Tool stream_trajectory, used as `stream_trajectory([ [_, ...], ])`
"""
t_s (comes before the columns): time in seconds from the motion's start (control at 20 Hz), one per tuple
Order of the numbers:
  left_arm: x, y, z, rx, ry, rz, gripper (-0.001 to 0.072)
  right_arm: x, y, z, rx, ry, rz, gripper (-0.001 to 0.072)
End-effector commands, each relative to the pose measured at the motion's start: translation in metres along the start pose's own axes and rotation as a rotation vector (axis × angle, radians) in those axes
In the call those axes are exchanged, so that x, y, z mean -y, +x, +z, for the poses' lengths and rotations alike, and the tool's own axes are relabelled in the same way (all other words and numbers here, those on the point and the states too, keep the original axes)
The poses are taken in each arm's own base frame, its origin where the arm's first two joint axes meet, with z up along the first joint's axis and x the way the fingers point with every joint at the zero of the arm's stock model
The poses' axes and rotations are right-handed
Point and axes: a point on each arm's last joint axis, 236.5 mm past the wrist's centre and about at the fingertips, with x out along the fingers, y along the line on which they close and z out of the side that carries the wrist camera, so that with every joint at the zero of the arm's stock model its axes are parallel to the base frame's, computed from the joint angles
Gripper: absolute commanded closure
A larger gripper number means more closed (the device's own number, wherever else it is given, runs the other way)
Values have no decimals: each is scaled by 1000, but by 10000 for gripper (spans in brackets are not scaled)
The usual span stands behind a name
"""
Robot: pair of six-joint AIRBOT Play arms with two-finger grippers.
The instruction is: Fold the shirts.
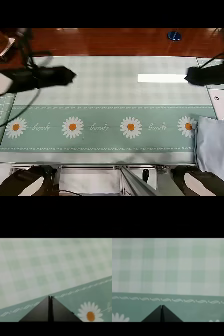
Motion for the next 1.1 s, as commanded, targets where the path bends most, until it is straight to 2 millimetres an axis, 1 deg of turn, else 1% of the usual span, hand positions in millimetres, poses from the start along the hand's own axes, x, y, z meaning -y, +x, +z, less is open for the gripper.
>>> stream_trajectory([
  [0.0, -50, 43, -62, -212, 50, 198, 687, -3, 64, -52, -205, -71, -145, 688],
  [0.05, -57, 42, -64, -227, 27, 206, 687, -1, 68, -56, -230, -71, -151, 688],
  [0.1, -61, 40, -62, -223, 20, 214, 687, 1, 69, -56, -230, -77, -161, 688],
  [0.2, -67, 37, -65, -239, 5, 224, 687, 4, 68, -57, -235, -82, -172, 688],
  [0.55, -69, 41, -68, -251, 1, 227, 687, 4, 68, -56, -230, -83, -171, 688],
  [1.05, -69, 41, -68, -251, 1, 227, 687, 4, 68, -56, -230, -83, -171, 688],
])
